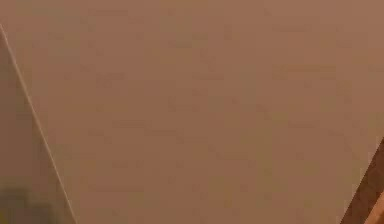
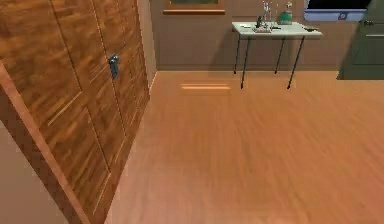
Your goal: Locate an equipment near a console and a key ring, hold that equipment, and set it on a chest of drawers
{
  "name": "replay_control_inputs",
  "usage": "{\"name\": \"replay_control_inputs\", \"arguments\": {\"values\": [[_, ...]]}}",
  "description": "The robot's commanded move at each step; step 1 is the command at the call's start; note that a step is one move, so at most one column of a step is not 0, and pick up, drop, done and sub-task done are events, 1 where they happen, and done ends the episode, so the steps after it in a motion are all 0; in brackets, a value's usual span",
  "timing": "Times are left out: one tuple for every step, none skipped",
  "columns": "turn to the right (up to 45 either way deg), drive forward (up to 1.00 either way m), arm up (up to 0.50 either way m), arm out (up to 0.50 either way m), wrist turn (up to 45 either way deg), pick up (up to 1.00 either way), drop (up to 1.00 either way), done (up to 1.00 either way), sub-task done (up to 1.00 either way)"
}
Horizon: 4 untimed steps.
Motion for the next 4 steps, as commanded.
{"name": "replay_control_inputs", "arguments": {"values": [[-45.0, 0.0, 0.0, 0.0, 0.0, 0.0, 0.0, 0.0, 0.0], [-45.0, 0.0, 0.0, 0.0, 0.0, 0.0, 0.0, 0.0, 0.0], [-45.0, 0.0, 0.0, 0.0, 0.0, 0.0, 0.0, 0.0, 0.0], [-24.0, 0.0, 0.0, 0.0, 0.0, 0.0, 0.0, 0.0, 0.0]]}}
